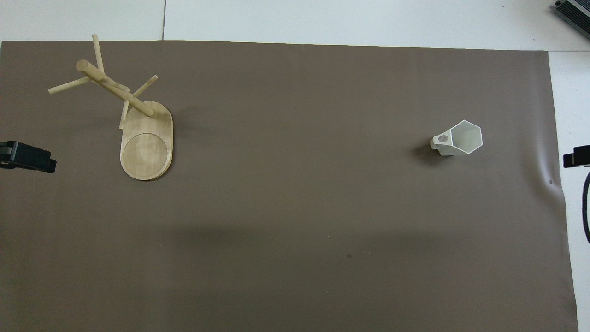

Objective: Hang cup on rack

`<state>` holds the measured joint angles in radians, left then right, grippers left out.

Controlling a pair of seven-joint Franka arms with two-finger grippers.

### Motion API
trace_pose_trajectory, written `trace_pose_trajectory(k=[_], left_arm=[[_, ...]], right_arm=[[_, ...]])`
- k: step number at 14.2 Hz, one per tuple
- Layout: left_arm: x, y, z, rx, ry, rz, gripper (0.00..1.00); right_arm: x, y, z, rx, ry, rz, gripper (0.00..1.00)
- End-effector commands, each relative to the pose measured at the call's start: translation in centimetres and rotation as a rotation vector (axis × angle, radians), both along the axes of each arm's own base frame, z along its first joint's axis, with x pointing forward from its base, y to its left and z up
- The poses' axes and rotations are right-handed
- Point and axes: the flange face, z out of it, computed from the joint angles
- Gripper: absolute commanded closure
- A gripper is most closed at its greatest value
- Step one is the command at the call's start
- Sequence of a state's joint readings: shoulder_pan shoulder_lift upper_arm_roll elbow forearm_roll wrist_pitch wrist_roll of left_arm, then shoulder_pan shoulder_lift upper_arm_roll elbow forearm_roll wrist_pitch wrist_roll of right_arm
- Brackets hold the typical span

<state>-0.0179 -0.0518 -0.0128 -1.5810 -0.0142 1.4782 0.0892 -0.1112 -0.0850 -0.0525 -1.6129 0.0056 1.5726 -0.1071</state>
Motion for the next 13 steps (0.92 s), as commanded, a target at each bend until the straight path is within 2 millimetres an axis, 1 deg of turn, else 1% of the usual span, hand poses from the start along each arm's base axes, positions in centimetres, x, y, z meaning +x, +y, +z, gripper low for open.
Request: trace_pose_trajectory(k=[1, 7, 11, 13], left_arm=[[-0.6, 0.2, 0.0, -0.001, 0.009, -0.001, 0.00], [-0.6, 0.2, 0.0, -0.001, 0.009, -0.003, 0.00], [-0.6, 0.2, 0.0, -0.001, 0.010, -0.001, 0.00], [-0.6, 0.2, 0.0, -0.001, 0.009, -0.001, 0.00]], right_arm=[[-0.7, 0.0, 0.0, -0.006, -0.010, 0.009, 0.00], [-0.4, -0.1, -0.2, -0.008, -0.025, 0.009, 0.00], [0.7, -0.2, -2.2, -0.021, -0.081, 0.064, 0.00], [1.2, -0.3, -3.2, -0.029, -0.113, 0.064, 0.00]])
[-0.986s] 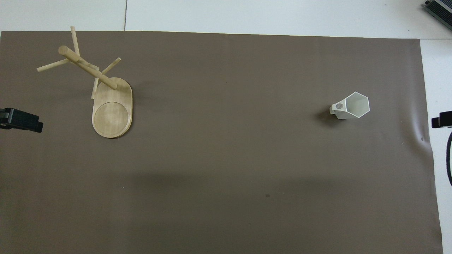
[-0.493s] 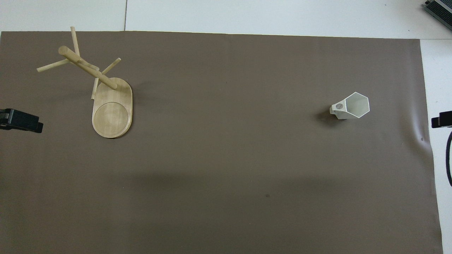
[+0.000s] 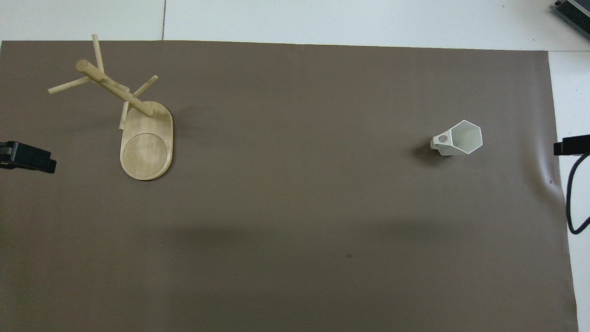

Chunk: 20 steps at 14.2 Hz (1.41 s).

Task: Hang cup on rack
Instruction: 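Reach the right gripper to the white cup and close on it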

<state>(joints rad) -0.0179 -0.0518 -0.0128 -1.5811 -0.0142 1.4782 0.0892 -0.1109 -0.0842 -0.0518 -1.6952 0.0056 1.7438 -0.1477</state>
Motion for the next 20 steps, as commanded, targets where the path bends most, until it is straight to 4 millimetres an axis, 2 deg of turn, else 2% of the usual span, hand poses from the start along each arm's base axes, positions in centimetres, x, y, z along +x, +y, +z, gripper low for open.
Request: trace_pose_trajectory(k=[1, 6, 12, 15, 20], left_arm=[[-0.6, 0.2, 0.0, -0.001, 0.009, -0.001, 0.00], [-0.6, 0.2, 0.0, -0.001, 0.009, -0.001, 0.00], [-0.6, 0.2, 0.0, -0.001, 0.010, -0.001, 0.00], [-0.6, 0.2, 0.0, -0.001, 0.009, -0.001, 0.00], [-0.6, 0.2, 0.0, -0.001, 0.010, -0.001, 0.00]], right_arm=[[0.0, 0.0, -1.5, -0.014, -0.039, 0.025, 0.00], [3.9, -0.4, -6.3, -0.026, -0.070, 0.037, 0.00], [7.5, -0.4, -14.1, -0.028, -0.056, 0.037, 0.00], [8.0, 0.1, -17.8, -0.025, -0.051, 0.041, 0.00], [8.5, 1.1, -21.7, -0.020, -0.032, 0.058, 0.00]])
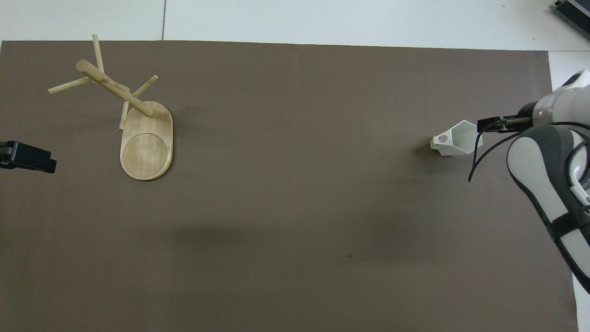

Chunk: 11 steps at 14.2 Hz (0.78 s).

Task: Hang cup on rack
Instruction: 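Reach the right gripper to the white cup and close on it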

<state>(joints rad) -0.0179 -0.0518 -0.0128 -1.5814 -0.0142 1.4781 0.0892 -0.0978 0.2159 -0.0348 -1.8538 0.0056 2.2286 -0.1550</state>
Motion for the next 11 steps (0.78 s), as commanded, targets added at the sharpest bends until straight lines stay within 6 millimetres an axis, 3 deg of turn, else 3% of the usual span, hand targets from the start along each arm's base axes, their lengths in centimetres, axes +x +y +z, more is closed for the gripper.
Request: trace_pose_trajectory(k=[1, 11], left_arm=[[-0.6, 0.2, 0.0, -0.001, 0.010, -0.001, 0.00], [-0.6, 0.2, 0.0, -0.001, 0.008, -0.001, 0.00]], right_arm=[[0.1, 0.2, -2.0, -0.003, -0.008, 0.020, 0.00], [-0.5, 0.3, -6.3, 0.002, 0.022, 0.010, 0.00]])
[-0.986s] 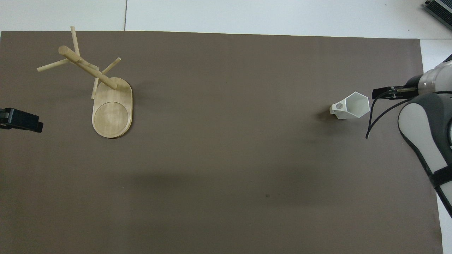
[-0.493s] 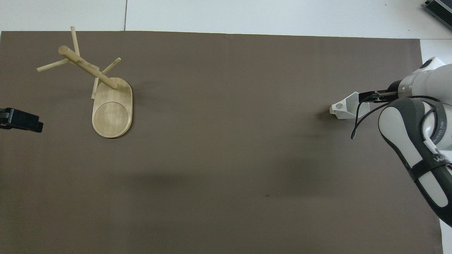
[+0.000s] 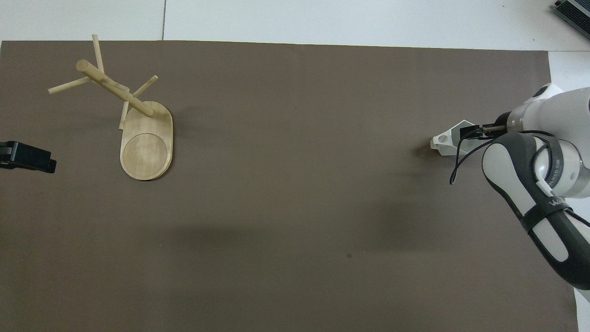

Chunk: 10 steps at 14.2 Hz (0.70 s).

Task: Hang cup on rack
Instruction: 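Reach the right gripper to the white cup and close on it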

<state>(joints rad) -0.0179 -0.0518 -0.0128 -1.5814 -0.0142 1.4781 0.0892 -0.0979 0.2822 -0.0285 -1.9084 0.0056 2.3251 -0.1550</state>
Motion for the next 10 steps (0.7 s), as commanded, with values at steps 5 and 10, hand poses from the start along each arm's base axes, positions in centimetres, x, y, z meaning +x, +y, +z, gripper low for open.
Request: trace_pose_trajectory(k=[5, 10], left_arm=[[-0.64, 0.24, 0.05, -0.001, 0.008, -0.001, 0.00], [-0.64, 0.24, 0.05, -0.001, 0.008, -0.001, 0.00]], right_arm=[[-0.64, -0.02, -0.55, 0.000, 0.001, 0.005, 0.00], [-0.58, -0.11, -0.45, -0.001, -0.003, 0.005, 0.03]])
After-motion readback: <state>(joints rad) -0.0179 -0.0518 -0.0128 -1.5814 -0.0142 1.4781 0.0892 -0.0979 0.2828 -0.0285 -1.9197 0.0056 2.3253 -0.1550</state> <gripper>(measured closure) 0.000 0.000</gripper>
